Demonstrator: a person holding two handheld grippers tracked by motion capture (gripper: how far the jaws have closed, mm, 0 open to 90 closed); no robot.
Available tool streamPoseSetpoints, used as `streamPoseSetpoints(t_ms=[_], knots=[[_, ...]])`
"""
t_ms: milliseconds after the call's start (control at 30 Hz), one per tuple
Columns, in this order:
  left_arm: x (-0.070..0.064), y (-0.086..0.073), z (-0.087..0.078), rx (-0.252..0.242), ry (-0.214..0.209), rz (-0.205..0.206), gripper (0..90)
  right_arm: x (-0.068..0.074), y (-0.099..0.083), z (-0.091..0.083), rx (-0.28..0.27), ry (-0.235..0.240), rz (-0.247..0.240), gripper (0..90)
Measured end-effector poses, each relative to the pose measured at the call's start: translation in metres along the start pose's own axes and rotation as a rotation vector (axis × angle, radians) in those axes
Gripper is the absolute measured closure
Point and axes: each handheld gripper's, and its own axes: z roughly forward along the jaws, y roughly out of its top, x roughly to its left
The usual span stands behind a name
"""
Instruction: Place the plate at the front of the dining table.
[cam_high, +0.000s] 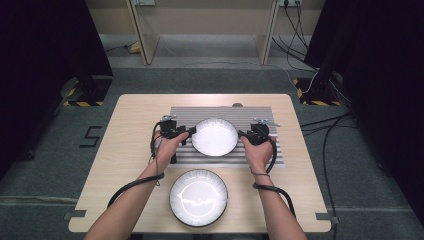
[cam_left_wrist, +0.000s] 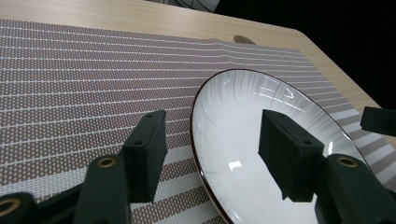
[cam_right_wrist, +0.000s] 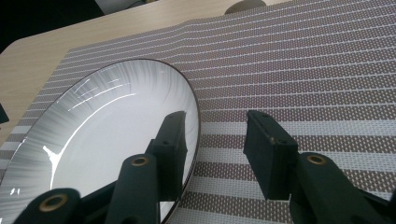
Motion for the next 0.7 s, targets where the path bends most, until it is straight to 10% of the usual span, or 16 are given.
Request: streamPoseSetpoints(t_ms=[700], knots=[[-0.001, -0.004, -0.039, -0.017, -0.015, 0.113, 33.1, -0.010, -0.011, -0.022, -0.008, 0.017, -0.009, 52.1]])
